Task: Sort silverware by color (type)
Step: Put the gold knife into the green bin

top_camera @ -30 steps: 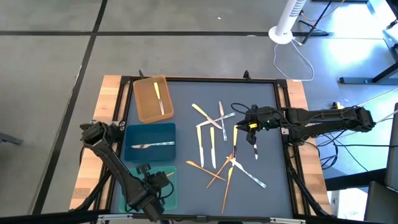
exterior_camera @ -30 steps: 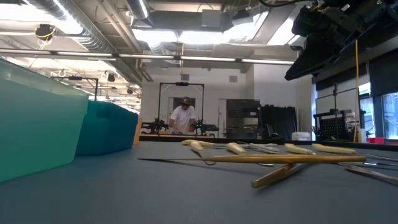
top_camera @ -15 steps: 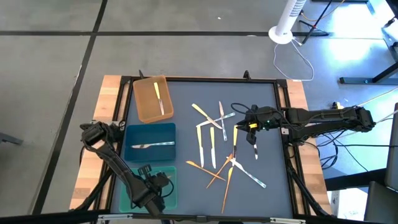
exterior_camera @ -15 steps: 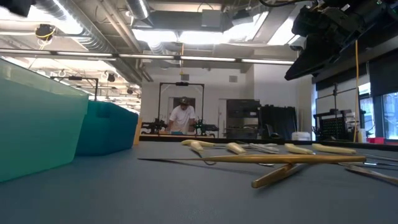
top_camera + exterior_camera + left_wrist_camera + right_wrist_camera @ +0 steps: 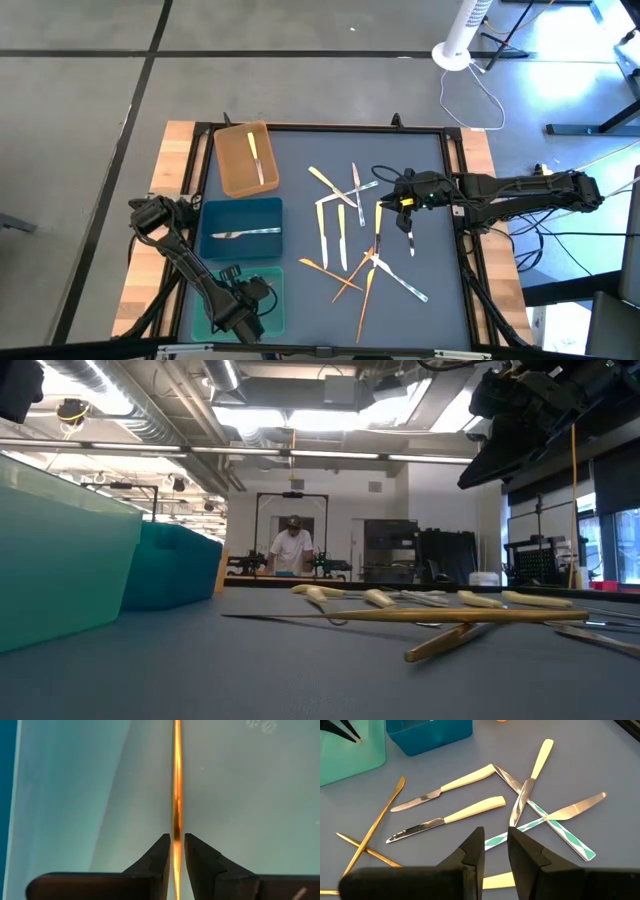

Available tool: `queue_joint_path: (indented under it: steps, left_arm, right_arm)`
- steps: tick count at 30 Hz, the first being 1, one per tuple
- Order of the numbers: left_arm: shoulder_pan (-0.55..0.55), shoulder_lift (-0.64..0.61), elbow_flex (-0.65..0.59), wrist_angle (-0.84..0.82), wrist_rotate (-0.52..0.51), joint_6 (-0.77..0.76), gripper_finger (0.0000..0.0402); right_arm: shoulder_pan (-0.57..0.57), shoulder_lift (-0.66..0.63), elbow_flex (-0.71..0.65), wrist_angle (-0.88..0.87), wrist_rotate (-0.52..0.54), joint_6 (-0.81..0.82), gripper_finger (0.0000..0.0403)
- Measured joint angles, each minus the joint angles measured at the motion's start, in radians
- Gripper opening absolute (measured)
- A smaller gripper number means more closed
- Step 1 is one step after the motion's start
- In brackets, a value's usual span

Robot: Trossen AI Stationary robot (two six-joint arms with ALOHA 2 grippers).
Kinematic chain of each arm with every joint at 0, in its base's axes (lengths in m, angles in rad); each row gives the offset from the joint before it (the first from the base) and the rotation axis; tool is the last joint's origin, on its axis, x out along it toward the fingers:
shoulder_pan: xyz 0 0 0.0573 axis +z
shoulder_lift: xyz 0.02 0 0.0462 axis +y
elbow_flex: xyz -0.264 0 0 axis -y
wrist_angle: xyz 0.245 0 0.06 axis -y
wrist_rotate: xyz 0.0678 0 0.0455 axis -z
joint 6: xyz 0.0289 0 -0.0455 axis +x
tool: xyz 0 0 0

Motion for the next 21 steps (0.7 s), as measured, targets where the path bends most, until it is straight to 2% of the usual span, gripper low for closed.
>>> queue_joint_path:
  steps: [15, 21]
  left_arm:
    - [0.000, 0.000, 0.000, -0.001, 0.000, -0.009, 0.0125]
    - [0.000, 0.000, 0.000, -0.001, 0.000, -0.009, 0.0135]
  right_arm:
    - [0.000, 0.000, 0.000, 0.000, 0.000, 0.000, 0.0072]
    - [0.000, 0.000, 0.000, 0.000, 0.000, 0.000, 0.0072]
